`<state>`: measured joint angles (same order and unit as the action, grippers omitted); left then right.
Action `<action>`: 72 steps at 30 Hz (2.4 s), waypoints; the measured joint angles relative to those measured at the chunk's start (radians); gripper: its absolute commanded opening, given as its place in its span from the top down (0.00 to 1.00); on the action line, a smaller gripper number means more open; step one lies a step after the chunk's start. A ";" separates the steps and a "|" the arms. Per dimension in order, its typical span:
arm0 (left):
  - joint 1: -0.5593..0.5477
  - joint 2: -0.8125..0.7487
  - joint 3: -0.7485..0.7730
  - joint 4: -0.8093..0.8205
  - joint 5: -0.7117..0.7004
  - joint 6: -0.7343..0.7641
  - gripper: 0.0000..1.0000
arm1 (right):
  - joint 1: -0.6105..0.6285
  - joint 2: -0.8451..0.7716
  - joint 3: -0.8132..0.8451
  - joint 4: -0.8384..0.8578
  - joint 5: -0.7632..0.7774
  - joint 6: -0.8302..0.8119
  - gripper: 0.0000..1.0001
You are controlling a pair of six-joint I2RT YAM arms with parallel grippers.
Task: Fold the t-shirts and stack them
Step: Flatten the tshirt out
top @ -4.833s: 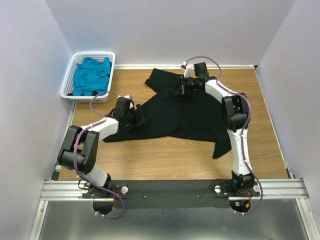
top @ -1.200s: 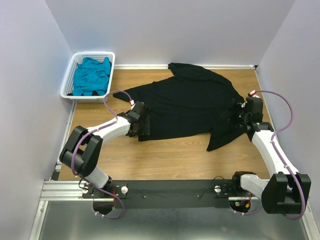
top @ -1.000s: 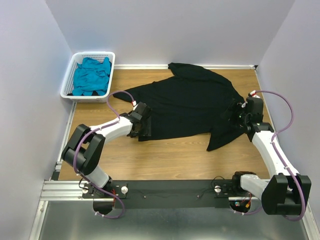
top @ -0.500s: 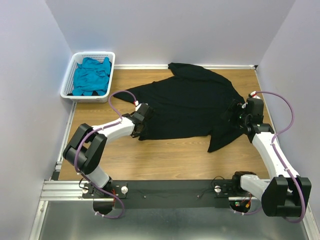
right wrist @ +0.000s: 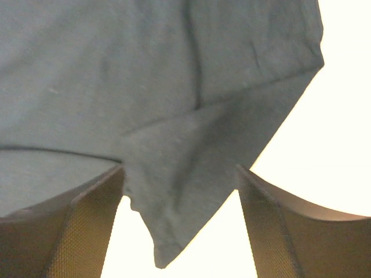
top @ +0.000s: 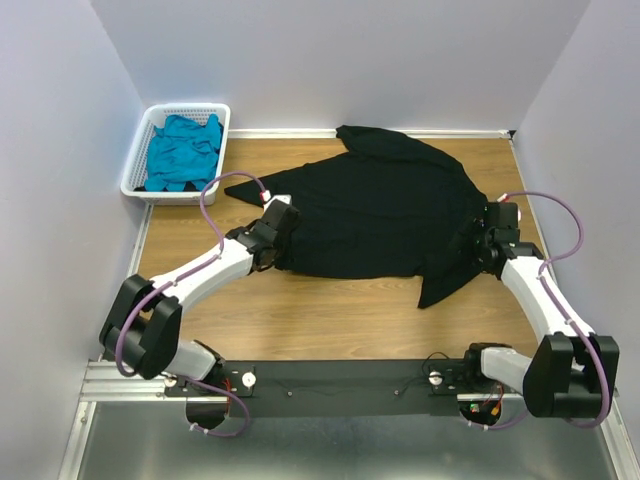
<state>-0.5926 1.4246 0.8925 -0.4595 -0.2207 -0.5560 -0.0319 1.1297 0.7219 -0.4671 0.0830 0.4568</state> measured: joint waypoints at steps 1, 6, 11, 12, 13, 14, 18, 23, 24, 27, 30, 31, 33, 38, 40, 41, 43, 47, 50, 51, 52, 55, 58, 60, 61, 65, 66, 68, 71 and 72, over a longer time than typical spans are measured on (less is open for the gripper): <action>0.000 -0.007 0.004 0.003 0.000 0.007 1.00 | 0.000 0.017 0.001 -0.015 0.005 0.000 0.24; 0.000 -0.029 0.016 0.039 0.020 0.060 1.00 | 0.006 0.127 0.079 -0.093 0.012 -0.004 0.25; 0.004 -0.050 -0.006 0.074 0.040 0.105 1.00 | 0.077 0.202 0.134 -0.149 0.075 0.014 0.20; 0.005 -0.060 -0.016 0.082 0.041 0.112 1.00 | 0.090 0.210 0.139 -0.158 0.082 0.018 0.20; 0.008 -0.075 -0.031 0.088 0.043 0.117 1.00 | 0.132 0.235 0.153 -0.175 0.100 0.032 0.20; 0.009 -0.082 -0.040 0.096 0.047 0.122 1.00 | 0.161 0.258 0.169 -0.193 0.113 0.042 0.20; 0.013 -0.089 -0.060 0.117 0.065 0.134 1.00 | 0.289 0.411 0.290 -0.251 0.187 0.085 0.25; 0.015 -0.099 -0.071 0.128 0.084 0.142 1.00 | 0.351 0.499 0.376 -0.300 0.263 0.129 0.37; 0.015 -0.103 -0.072 0.130 0.085 0.143 1.00 | 0.358 0.515 0.391 -0.308 0.275 0.138 0.38; 0.016 -0.113 -0.072 0.138 0.089 0.145 1.00 | 0.379 0.566 0.417 -0.320 0.299 0.158 0.40; 0.021 -0.117 -0.072 0.143 0.094 0.145 1.00 | 0.404 0.618 0.420 -0.330 0.314 0.178 0.42; 0.023 -0.118 -0.072 0.144 0.095 0.145 1.00 | 0.410 0.629 0.420 -0.335 0.317 0.182 0.43; 0.025 -0.121 -0.072 0.145 0.099 0.145 1.00 | 0.419 0.653 0.420 -0.343 0.326 0.194 0.46; 0.033 -0.125 -0.072 0.146 0.106 0.146 1.00 | 0.425 0.660 0.420 -0.348 0.369 0.213 0.55; 0.037 -0.126 -0.072 0.146 0.107 0.146 1.00 | 0.425 0.660 0.420 -0.351 0.388 0.218 0.58; 0.039 -0.126 -0.072 0.146 0.107 0.146 1.00 | 0.425 0.660 0.420 -0.354 0.400 0.220 0.60; 0.046 -0.128 -0.072 0.146 0.108 0.146 1.00 | 0.425 0.660 0.420 -0.364 0.424 0.225 0.63; 0.061 -0.133 -0.072 0.146 0.109 0.146 1.00 | 0.425 0.660 0.420 -0.377 0.468 0.227 0.78; 0.063 -0.138 -0.074 0.149 0.110 0.146 1.00 | 0.425 0.660 0.419 -0.386 0.486 0.229 0.88; 0.063 -0.140 -0.075 0.149 0.112 0.146 1.00 | 0.425 0.660 0.419 -0.388 0.490 0.227 0.89; 0.063 -0.142 -0.075 0.150 0.116 0.146 1.00 | 0.425 0.660 0.418 -0.389 0.494 0.227 0.91; 0.067 -0.143 -0.076 0.152 0.122 0.146 1.00 | 0.425 0.660 0.410 -0.391 0.501 0.228 0.96; 0.068 -0.144 -0.076 0.153 0.126 0.146 1.00 | 0.425 0.660 0.406 -0.392 0.503 0.227 0.89; 0.070 -0.144 -0.076 0.154 0.129 0.146 1.00 | 0.425 0.661 0.406 -0.391 0.503 0.227 0.83; 0.070 -0.144 -0.076 0.156 0.129 0.146 1.00 | 0.425 0.662 0.406 -0.391 0.502 0.225 0.82; 0.074 -0.144 -0.076 0.159 0.133 0.146 1.00 | 0.425 0.685 0.406 -0.385 0.500 0.224 0.76; 0.075 -0.144 -0.076 0.159 0.134 0.146 1.00 | 0.425 0.693 0.406 -0.384 0.500 0.223 0.75; 0.077 -0.144 -0.076 0.160 0.137 0.148 1.00 | 0.425 0.704 0.415 -0.388 0.501 0.220 0.74; 0.082 -0.144 -0.076 0.161 0.144 0.148 1.00 | 0.425 0.711 0.425 -0.389 0.501 0.217 0.74; 0.084 -0.144 -0.076 0.161 0.146 0.148 1.00 | 0.425 0.713 0.426 -0.389 0.501 0.216 0.74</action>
<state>-0.5087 1.2808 0.8162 -0.2981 -0.0742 -0.4076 0.3935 1.8423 1.1484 -0.8562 0.5838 0.6727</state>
